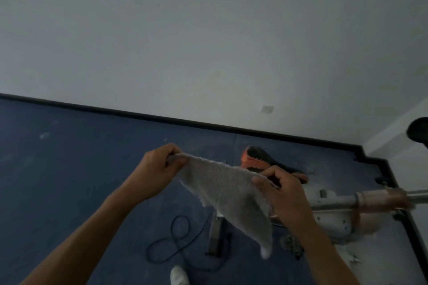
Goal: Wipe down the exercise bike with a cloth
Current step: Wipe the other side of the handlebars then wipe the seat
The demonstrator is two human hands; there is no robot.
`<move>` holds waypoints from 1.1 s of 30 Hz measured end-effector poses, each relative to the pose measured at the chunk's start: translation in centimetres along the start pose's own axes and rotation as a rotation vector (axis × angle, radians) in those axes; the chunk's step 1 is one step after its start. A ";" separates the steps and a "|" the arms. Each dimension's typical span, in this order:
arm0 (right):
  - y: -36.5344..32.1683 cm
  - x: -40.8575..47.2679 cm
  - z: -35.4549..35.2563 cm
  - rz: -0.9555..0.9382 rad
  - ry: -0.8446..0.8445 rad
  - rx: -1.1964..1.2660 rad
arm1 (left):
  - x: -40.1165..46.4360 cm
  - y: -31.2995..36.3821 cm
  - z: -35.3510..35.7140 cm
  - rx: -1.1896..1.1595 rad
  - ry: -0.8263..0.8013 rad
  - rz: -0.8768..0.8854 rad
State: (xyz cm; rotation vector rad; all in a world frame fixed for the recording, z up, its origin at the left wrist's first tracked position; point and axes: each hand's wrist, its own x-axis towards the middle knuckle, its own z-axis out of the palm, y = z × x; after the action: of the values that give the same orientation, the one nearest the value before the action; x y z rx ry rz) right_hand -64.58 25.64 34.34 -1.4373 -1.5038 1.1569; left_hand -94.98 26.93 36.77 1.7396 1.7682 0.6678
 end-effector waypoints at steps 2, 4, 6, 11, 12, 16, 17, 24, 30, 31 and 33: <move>-1.0 1.6 3.2 0.047 0.008 -0.027 | 0.9 -3.1 -3.0 -0.001 0.035 -0.057; -2.0 3.2 6.1 0.080 0.015 -0.068 | 1.8 -5.0 -5.0 0.010 0.053 -0.090; -2.9 5.0 8.9 0.091 0.064 -0.091 | 2.8 -6.2 -5.9 -0.026 0.058 -0.100; -4.8 9.0 14.1 0.147 0.210 -0.024 | 5.6 -7.2 -5.4 -0.160 0.014 -0.093; -5.1 9.8 14.8 0.149 0.226 -0.025 | 6.2 -7.2 -5.1 -0.175 0.007 -0.081; -5.6 13.1 17.1 0.131 0.223 -0.016 | 9.5 -7.0 -3.4 -0.210 -0.075 0.004; -5.6 14.1 17.5 0.120 0.223 -0.003 | 10.7 -7.0 -3.0 -0.207 -0.098 0.038; -6.0 24.4 18.0 0.050 0.238 0.262 | 23.9 -4.9 -2.2 -0.470 -0.258 0.119; -6.9 34.9 13.4 0.056 0.243 0.318 | 37.9 -1.5 -3.9 -0.540 -0.453 0.177; -7.0 36.4 12.4 0.045 0.268 0.300 | 40.2 -1.0 -4.0 -0.511 -0.440 0.221; -7.2 39.0 10.2 0.019 0.273 0.247 | 44.7 -0.3 -4.3 -0.446 -0.389 0.259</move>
State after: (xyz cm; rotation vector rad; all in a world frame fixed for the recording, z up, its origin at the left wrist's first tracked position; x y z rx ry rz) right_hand -80.23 63.45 35.15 -1.3777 -1.1213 1.0674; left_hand -98.04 71.74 37.43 1.6549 1.0498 0.7074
